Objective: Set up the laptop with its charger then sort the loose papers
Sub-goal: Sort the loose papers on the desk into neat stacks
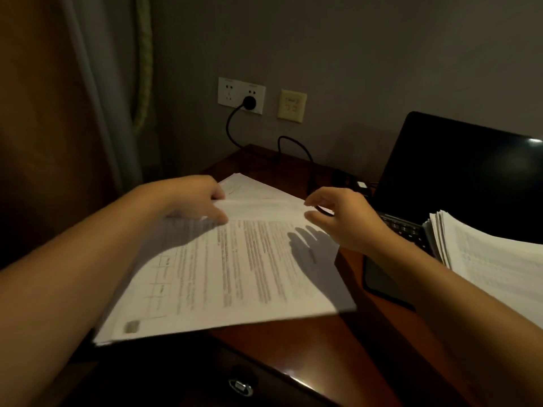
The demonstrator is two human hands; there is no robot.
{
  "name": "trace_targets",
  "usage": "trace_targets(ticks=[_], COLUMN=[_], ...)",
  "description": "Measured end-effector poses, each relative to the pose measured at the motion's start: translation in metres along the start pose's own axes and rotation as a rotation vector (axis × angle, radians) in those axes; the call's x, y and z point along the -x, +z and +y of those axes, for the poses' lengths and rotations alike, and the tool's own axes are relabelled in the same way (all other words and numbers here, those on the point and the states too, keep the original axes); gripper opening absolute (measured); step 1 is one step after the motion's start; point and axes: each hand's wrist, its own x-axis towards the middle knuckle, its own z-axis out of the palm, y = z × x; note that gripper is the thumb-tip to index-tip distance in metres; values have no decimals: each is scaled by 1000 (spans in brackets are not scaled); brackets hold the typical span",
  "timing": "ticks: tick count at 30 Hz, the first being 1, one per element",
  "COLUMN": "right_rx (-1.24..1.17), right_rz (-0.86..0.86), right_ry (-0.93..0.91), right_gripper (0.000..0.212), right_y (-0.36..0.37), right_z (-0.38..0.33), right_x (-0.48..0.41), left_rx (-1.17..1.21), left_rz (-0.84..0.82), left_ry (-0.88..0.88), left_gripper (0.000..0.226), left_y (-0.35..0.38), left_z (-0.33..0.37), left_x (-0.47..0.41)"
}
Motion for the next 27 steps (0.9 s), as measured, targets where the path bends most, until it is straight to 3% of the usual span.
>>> trace_targets(ticks=[7,9,12,15,18,24,27], right_rx=[-104,-124,-252,-650,-991,-1238,-1139], right_rz=[-54,-68,-75,-61,-91,-139,-201], right_ry=[28,41,150,375,533,607,605], right_gripper=[15,12,14,20,26,45,60], right_y=[13,19,23,18,11,7,9], right_z=[-8,-9,-7,-5,-3,3,0], right_x=[24,34,48,59,65,71,75], left_rx=[146,192,183,-130,-91,-21,35], left_rz=[188,212,251,210,74,202,243], left_ry=[-378,-409,-297,-87,84,-41,-43], left_gripper=[26,46,74,67,56,55,50], left_y=[9,17,30,49,75,98,102], left_z=[-15,-10,6,22,33,51,65], left_x=[8,13,30,45,54,55,62])
